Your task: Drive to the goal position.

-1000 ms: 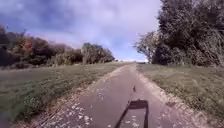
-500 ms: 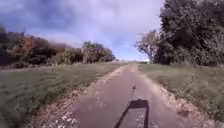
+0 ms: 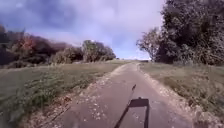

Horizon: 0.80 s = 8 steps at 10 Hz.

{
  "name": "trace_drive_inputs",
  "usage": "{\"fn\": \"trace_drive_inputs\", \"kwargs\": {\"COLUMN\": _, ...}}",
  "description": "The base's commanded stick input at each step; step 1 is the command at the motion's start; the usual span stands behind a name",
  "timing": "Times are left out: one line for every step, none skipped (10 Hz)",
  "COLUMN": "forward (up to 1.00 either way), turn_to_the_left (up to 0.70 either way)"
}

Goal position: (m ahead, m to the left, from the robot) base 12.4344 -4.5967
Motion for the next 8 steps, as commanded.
{"fn": "trace_drive_inputs", "kwargs": {"forward": 0.70, "turn_to_the_left": -0.13}}
{"fn": "trace_drive_inputs", "kwargs": {"forward": 0.70, "turn_to_the_left": -0.13}}
{"fn": "trace_drive_inputs", "kwargs": {"forward": 0.70, "turn_to_the_left": -0.13}}
{"fn": "trace_drive_inputs", "kwargs": {"forward": 0.70, "turn_to_the_left": -0.13}}
{"fn": "trace_drive_inputs", "kwargs": {"forward": 0.70, "turn_to_the_left": -0.12}}
{"fn": "trace_drive_inputs", "kwargs": {"forward": 0.70, "turn_to_the_left": -0.12}}
{"fn": "trace_drive_inputs", "kwargs": {"forward": 0.70, "turn_to_the_left": -0.12}}
{"fn": "trace_drive_inputs", "kwargs": {"forward": 0.70, "turn_to_the_left": -0.12}}
